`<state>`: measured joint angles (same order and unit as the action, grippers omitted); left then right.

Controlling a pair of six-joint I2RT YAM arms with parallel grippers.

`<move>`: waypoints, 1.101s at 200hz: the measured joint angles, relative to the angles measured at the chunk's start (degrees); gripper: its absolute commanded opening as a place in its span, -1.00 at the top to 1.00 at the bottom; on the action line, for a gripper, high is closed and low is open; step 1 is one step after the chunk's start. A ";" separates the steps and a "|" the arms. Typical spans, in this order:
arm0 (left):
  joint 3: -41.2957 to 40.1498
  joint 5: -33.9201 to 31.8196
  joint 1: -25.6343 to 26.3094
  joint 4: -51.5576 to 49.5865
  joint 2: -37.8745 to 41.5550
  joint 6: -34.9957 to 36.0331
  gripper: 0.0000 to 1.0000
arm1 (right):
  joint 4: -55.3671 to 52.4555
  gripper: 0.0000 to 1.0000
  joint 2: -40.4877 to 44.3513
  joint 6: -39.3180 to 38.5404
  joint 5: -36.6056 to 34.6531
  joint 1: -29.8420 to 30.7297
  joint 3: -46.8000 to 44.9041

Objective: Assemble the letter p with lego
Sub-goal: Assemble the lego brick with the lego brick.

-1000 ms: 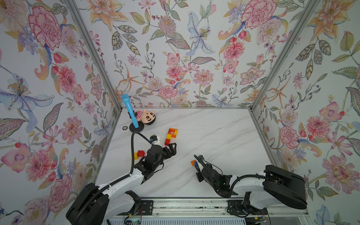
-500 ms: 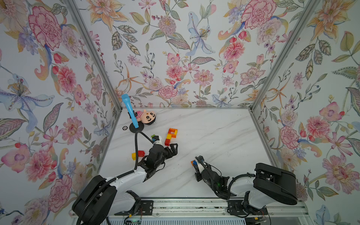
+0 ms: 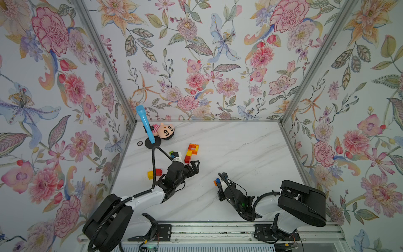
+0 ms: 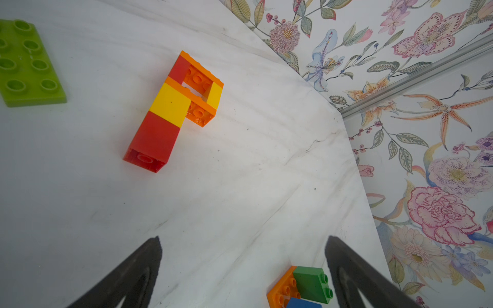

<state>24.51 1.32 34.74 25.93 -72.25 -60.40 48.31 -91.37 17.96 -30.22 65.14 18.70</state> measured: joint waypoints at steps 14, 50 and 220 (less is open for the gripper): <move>-0.02 0.00 0.00 0.28 -0.20 0.00 -0.98 | -0.09 1.00 -0.04 0.28 -0.04 0.00 0.37; -0.48 0.17 -0.17 1.11 -0.26 0.00 -0.98 | -0.11 1.00 -1.66 1.46 -0.04 0.00 1.97; -5.18 1.46 -2.56 3.78 -0.13 -0.02 -0.98 | -12.66 1.00 -3.32 6.84 -3.65 0.13 8.83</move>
<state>19.33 2.79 32.18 29.71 -72.38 -60.42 35.66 -94.70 24.80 -33.87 65.28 27.53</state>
